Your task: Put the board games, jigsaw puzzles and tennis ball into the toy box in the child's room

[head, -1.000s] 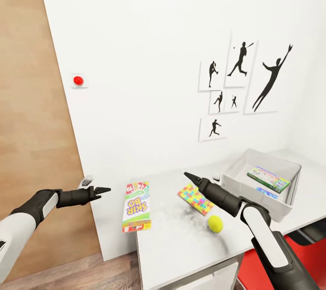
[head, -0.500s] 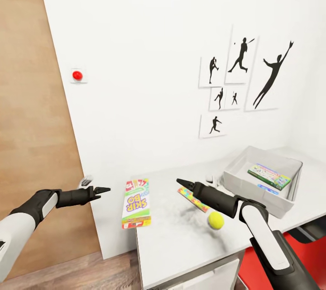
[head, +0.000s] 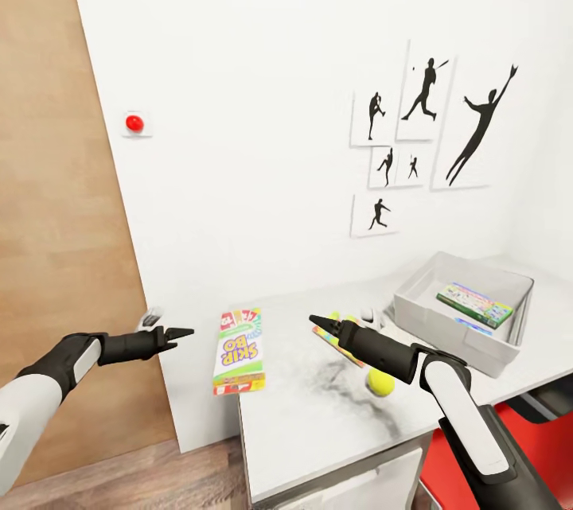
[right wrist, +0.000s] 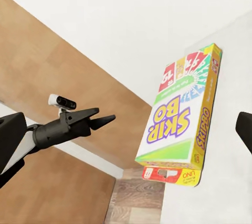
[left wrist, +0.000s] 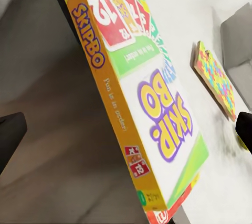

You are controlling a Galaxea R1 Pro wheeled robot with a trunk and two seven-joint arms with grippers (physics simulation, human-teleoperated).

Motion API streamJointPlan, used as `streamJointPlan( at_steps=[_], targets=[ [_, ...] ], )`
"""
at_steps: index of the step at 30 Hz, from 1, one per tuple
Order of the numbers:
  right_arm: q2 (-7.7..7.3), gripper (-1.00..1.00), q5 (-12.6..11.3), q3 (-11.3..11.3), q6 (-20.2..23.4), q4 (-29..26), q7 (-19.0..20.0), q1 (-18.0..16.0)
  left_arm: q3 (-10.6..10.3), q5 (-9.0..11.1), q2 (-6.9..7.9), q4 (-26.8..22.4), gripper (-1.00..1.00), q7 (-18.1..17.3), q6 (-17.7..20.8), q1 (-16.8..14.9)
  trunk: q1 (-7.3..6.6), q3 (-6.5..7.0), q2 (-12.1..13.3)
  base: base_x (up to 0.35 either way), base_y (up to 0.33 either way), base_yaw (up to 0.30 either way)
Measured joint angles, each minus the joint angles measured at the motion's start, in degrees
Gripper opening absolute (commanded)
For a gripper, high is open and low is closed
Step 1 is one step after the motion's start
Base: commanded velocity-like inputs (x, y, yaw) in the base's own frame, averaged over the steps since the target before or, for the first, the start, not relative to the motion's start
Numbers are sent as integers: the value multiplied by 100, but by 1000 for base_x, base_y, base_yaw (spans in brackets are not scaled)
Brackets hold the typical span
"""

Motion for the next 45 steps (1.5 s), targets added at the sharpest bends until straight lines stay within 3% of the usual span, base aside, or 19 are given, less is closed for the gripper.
streamJointPlan(
  at_steps=[5, 9, 24, 29, 38, 45],
  targets=[
    [-1, 100, 8, 2, 38, 0, -9, 0, 426, -37, 24, -1, 100, -103, 24, -7, 110, -90, -201, 0, 0, 0],
    [-1, 100, 5, 2, 53, 0, -15, 1, 518, -50, 18, -3, 100, -256, 24, -15, 198, -162, -361, 0, 0, 0],
    [-10, 100, -8, 3, 102, 0, -12, 9, 584, -48, 22, 1, 100, -368, 17, -14, 527, -431, -963, 0, 0, 0],
    [-13, 100, -16, -2, 104, 0, -11, 9, 589, -54, 33, 1, 100, -605, 24, -14, 637, -521, -1164, 0, 0, 0],
    [-10, 100, -17, -4, 104, 0, -10, 9, 595, -66, 221, 1, 100, -1269, 28, -12, 835, -683, -1525, 0, 0, 0],
    [-10, 100, -17, -7, 98, 0, -10, 9, 595, -69, 245, 1, 100, -1466, 31, -14, 989, -808, -1805, 0, 0, 0]
  ],
)
